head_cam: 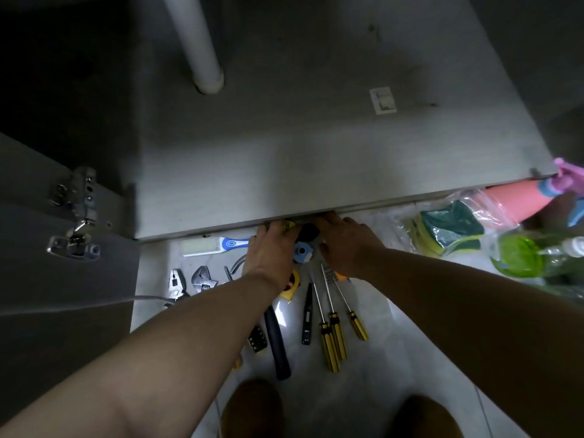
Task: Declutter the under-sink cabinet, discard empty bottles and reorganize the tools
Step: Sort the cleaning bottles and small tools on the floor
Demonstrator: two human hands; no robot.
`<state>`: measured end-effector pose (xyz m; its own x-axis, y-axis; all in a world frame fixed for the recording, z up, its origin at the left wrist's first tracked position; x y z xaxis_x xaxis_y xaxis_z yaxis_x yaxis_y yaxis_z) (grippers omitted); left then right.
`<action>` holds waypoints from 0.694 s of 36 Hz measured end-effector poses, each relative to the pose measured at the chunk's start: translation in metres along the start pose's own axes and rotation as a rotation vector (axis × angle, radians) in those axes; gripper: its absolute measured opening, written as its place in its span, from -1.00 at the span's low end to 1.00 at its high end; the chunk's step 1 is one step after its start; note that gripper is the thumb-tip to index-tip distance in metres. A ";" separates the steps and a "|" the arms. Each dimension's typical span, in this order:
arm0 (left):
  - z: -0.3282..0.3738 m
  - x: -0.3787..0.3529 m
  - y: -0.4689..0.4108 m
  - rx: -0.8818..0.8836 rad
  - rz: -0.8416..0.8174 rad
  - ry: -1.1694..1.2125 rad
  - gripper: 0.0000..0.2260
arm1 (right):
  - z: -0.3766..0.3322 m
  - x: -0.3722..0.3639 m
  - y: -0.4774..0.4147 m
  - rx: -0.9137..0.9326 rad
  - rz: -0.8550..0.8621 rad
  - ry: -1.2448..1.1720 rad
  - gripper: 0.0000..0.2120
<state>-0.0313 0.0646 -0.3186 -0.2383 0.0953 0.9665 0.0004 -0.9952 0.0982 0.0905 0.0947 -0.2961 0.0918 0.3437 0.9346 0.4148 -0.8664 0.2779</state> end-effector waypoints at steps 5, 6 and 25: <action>0.001 -0.002 0.001 -0.024 0.022 -0.029 -0.28 | -0.003 -0.016 -0.005 -0.066 0.026 0.029 -0.43; 0.001 -0.002 0.002 -0.025 0.021 -0.036 -0.29 | -0.003 -0.018 -0.004 -0.077 0.046 0.040 -0.46; -0.004 0.022 0.019 0.037 0.193 0.392 -0.53 | 0.008 0.028 0.018 0.062 0.280 -0.217 -0.77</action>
<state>-0.0408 0.0479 -0.2967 -0.5811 -0.1157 0.8056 0.1140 -0.9917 -0.0602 0.1078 0.0911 -0.2668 0.3966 0.1709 0.9019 0.4001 -0.9165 -0.0022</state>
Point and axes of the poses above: each hand's wrist, its own y-axis away from the middle knuckle, its own x-axis out of the back of the hand, z = x × y, the point moved 9 cm from there along -y, towards the middle knuckle, and after that the axes turned 15 degrees about z, right-handed, at the moved point
